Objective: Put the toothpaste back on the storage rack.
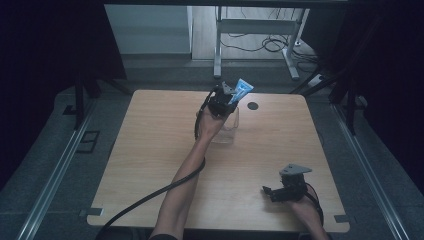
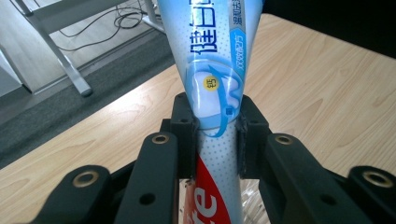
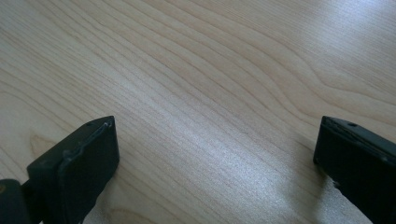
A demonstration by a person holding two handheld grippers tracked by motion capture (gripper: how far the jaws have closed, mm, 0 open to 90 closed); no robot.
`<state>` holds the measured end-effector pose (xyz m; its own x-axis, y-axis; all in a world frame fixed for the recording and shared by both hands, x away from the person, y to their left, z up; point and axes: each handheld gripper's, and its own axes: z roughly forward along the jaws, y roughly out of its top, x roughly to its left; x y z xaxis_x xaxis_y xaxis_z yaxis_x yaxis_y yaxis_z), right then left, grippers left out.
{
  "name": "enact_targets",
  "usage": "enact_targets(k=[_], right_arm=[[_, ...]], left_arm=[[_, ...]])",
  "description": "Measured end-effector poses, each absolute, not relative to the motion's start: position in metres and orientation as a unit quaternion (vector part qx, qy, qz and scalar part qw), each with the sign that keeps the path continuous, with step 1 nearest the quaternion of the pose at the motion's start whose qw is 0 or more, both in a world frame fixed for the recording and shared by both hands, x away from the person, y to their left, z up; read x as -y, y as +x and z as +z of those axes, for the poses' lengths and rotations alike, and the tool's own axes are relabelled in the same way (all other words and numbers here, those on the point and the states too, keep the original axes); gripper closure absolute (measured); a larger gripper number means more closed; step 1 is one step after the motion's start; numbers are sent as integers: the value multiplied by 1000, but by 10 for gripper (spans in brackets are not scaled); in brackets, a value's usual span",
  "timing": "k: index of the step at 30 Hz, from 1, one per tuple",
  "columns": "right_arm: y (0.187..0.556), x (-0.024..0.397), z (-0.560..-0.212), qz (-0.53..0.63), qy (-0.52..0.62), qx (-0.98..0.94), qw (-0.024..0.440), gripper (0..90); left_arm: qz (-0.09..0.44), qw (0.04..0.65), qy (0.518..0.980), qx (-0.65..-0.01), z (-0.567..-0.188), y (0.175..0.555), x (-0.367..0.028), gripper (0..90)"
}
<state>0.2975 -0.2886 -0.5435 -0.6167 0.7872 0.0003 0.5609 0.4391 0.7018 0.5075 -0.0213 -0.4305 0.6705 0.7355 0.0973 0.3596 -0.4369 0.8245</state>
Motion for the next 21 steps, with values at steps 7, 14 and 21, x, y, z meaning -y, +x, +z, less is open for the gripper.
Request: enact_targets(k=[7,14,21], right_arm=[[298,289,-544,341,405,-832,166,0],[298,289,-544,341,405,-832,166,0],[298,289,-544,341,405,-832,166,0]], left_arm=[[237,398,823,-329,-435,505,23,728],[241,391,829,-320,-437,503,23,724],[239,383,836,-313,-443,501,21,721]])
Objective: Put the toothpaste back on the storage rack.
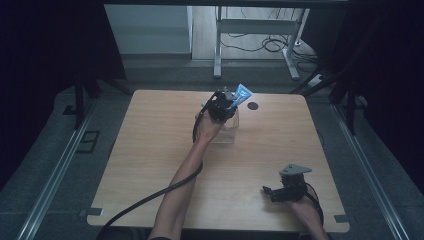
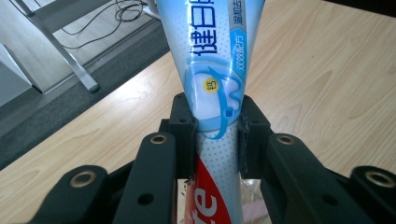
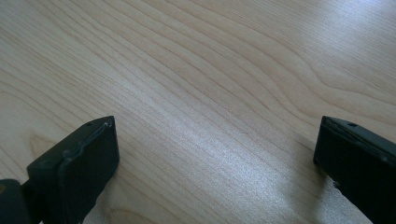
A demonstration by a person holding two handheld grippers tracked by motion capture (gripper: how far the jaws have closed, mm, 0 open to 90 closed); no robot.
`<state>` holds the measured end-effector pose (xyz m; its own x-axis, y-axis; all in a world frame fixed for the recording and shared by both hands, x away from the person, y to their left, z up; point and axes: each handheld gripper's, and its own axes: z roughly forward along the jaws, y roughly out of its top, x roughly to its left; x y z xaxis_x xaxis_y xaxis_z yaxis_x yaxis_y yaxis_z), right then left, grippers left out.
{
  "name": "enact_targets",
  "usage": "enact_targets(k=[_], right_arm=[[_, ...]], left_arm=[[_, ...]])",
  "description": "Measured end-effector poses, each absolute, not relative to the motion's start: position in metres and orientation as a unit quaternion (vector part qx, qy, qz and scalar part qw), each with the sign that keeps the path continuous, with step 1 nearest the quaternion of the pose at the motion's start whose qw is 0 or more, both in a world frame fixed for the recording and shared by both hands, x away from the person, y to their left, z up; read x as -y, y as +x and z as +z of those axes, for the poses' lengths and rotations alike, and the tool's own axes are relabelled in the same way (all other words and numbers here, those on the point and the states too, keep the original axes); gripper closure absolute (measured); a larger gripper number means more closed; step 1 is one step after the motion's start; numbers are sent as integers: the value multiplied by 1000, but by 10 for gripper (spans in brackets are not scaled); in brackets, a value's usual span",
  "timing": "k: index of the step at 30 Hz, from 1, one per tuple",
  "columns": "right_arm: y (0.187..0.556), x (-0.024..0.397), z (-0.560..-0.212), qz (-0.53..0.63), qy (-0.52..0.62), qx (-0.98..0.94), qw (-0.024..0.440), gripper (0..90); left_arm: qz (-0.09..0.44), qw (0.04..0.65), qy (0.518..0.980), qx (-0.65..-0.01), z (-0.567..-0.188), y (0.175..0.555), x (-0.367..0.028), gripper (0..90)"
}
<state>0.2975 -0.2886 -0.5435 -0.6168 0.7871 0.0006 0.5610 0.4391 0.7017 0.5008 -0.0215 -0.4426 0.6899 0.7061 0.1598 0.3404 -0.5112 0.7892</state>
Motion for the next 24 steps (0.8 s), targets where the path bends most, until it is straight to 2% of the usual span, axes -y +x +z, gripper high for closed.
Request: enact_targets(k=[24], right_arm=[[297,289,-543,341,406,-832,165,0]], left_arm=[[235,352,856,-298,-452,496,18,705]])
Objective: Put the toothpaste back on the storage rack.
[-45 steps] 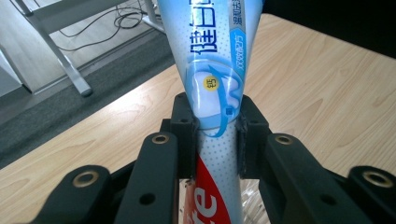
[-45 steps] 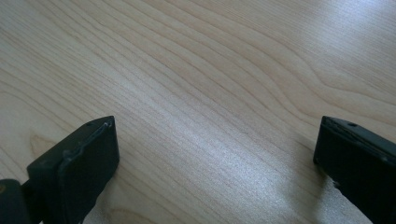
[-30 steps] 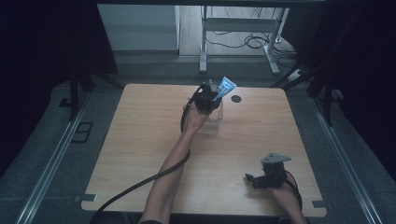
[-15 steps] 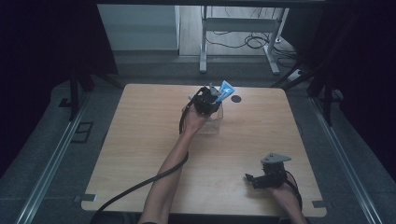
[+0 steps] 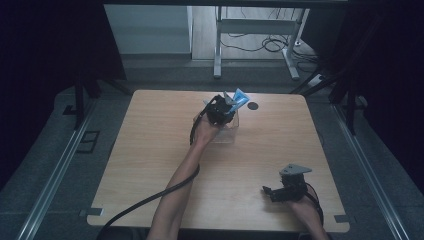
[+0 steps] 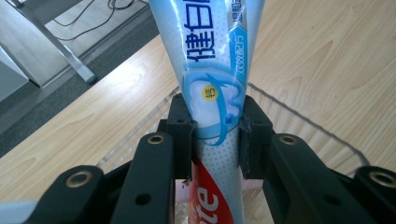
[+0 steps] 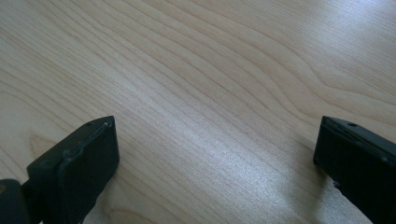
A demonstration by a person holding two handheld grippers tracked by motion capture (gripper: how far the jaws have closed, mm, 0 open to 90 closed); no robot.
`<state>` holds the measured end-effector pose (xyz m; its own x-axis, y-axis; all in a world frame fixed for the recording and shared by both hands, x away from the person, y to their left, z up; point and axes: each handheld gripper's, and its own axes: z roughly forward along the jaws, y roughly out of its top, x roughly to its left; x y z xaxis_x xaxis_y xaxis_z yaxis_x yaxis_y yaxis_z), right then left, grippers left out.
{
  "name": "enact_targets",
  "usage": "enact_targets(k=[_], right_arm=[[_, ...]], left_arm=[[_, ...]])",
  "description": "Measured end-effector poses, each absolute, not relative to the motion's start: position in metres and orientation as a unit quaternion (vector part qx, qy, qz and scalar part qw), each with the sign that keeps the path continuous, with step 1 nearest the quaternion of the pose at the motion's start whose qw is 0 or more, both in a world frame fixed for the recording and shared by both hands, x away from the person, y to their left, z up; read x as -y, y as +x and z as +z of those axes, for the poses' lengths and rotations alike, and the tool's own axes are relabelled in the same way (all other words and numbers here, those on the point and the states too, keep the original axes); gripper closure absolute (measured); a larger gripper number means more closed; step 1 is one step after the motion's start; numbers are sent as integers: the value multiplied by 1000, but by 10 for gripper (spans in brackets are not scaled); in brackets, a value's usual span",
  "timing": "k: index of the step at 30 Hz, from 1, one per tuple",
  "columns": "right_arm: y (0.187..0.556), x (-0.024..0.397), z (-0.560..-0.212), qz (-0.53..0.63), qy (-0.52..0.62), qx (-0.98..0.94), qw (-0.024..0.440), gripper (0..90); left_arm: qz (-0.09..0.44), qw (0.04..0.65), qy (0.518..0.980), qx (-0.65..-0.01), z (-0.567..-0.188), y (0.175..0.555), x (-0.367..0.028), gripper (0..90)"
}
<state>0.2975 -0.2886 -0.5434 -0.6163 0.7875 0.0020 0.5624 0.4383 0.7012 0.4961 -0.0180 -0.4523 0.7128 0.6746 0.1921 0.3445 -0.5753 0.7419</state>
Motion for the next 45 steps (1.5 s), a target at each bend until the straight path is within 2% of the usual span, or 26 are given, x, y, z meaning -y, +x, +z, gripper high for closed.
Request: enact_targets(k=[15,31,36,45], right_arm=[[298,289,-543,341,406,-832,165,0],[298,289,-544,341,405,-832,166,0],[298,289,-544,341,405,-832,166,0],[298,289,-544,341,405,-832,166,0]], left_arm=[[229,345,858,-304,-454,494,16,654],[217,362,851,-313,-447,491,17,467],[211,367,848,-319,-446,490,14,440],[205,377,843,-325,-444,487,10,321]])
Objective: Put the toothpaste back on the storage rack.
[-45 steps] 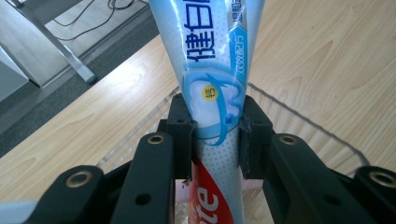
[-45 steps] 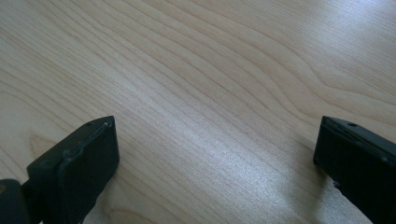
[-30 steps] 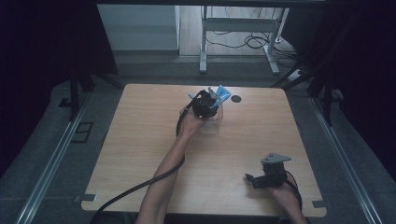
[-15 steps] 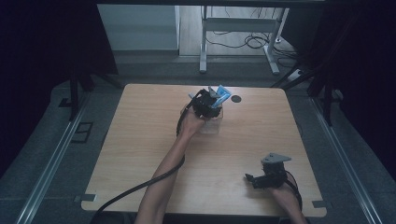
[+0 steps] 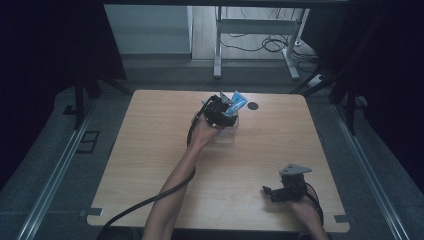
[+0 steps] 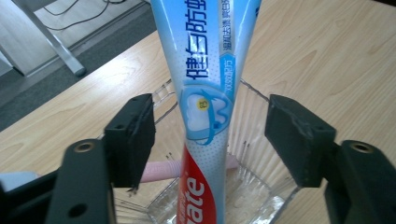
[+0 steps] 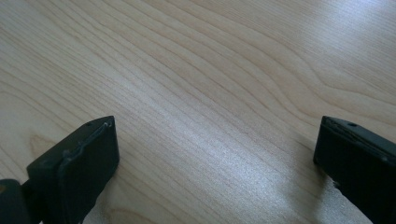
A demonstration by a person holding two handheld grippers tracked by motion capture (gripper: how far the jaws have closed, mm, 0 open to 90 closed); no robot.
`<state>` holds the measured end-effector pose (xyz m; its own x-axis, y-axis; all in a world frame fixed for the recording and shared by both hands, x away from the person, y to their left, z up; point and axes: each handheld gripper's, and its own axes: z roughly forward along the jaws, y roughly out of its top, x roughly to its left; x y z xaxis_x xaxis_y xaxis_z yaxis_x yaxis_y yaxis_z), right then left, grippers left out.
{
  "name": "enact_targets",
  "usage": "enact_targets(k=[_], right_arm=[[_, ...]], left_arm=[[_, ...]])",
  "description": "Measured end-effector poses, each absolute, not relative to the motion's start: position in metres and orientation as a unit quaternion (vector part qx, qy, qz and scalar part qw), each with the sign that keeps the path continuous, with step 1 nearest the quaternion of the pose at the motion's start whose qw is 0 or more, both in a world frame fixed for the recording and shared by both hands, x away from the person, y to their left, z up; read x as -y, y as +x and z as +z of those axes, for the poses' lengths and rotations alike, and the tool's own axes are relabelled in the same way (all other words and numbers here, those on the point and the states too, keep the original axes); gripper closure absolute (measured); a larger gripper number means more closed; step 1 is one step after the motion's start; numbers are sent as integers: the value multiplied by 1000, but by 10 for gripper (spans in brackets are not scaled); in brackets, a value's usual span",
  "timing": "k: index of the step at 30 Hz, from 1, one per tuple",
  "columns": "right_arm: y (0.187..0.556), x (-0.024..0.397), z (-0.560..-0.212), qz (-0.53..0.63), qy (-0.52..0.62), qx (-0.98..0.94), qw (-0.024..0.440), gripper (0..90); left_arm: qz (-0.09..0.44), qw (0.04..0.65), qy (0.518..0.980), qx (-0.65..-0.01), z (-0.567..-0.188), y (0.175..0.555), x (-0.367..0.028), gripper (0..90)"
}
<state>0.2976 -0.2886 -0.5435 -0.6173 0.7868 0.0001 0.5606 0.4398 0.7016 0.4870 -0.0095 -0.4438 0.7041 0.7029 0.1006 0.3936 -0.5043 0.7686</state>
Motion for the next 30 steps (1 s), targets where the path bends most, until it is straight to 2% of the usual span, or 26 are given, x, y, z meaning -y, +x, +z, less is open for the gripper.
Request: enact_targets(k=[9,30], right_arm=[[298,289,-544,341,405,-832,166,0],[298,289,-544,341,405,-832,166,0]], left_arm=[[193,378,844,-328,-440,483,10,208],[160,401,837,-335,-429,470,-2,147]])
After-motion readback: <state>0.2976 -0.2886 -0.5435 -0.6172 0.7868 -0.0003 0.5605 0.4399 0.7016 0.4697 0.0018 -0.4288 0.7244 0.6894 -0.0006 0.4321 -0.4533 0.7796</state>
